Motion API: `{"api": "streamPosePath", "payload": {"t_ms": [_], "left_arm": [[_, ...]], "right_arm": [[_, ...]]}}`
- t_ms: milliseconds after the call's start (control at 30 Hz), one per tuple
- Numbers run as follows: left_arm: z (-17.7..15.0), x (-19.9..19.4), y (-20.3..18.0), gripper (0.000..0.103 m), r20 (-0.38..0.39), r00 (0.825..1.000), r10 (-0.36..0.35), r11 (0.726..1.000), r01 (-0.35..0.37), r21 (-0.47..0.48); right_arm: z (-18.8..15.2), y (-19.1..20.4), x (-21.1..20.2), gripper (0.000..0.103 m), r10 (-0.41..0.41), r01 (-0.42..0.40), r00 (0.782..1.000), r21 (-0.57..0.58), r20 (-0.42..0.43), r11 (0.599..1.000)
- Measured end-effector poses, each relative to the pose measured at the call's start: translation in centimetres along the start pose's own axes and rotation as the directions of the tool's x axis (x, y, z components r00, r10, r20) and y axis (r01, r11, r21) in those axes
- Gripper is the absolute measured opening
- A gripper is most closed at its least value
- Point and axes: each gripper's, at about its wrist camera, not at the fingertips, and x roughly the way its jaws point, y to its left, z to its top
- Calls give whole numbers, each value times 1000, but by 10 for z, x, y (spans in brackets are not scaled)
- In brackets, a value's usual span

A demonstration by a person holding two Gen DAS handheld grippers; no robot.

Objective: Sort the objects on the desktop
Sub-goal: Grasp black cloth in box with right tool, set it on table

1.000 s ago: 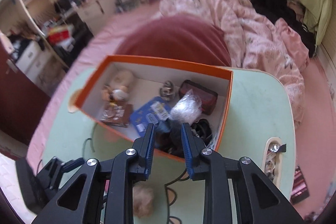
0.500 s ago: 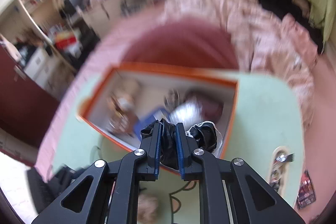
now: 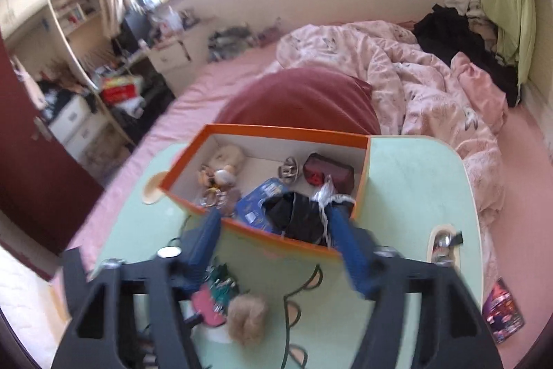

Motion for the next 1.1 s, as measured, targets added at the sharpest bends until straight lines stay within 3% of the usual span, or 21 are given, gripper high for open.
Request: {"api": "streamPosePath", "payload": {"t_ms": [100,167,200,233,300,400,500,567,667,767,867,967,1033,1100], "left_arm": [[0,0,-1,85,0,1000,-1,1000,1,0],[0,0,-1,85,0,1000,0,1000,0,-1],[0,0,-2,85,0,1000,0,1000,0,-1],[0,0,-2,85,0,1000,1,1000,-1,-1],[1,0,-2,85,1,1000,0,1000,0,0],[1,0,-2,85,0,1000,0,1000,0,1],[0,0,-2,85,1,1000,1,1000,-1,1],[1,0,-2,85,1,1000,1,1000,-1,1],[0,-1,-2,85,2,1000,0,1000,0,1],[0,-1,-2,85,2,1000,1,1000,-1,1],[0,-1,-1,85,2,1000,0,1000,0,1],[0,-1,-2,85,3,1000,-1,1000,1,0],[0,-1,-2,85,3,1000,0,1000,0,0],[0,-1,-1,85,3,1000,-1,1000,1,1]], "right_arm": [[3,11,33,69,-149,144,987,-76,-55,987],[1,14,64,47,-228,212,963,-121,-140,970],[0,13,76,23,-219,198,958,-125,-184,972],[-1,9,80,23,-210,191,957,-110,-199,975],[3,3,66,20,-186,178,973,-65,-134,982],[6,8,7,20,-104,106,993,-36,49,994],[-3,18,-52,20,-58,70,981,-57,187,996],[-14,25,-73,21,-51,72,973,-86,225,994],[-40,19,-68,22,-60,77,985,-100,164,992],[-57,-3,-28,22,-15,15,1000,-38,20,999],[-65,-14,13,23,41,-39,998,29,-54,999],[-64,-13,16,38,188,-189,982,79,27,979],[-66,-17,-2,72,236,-253,962,130,138,959],[-71,-19,-23,83,211,-243,949,119,235,963]]}}
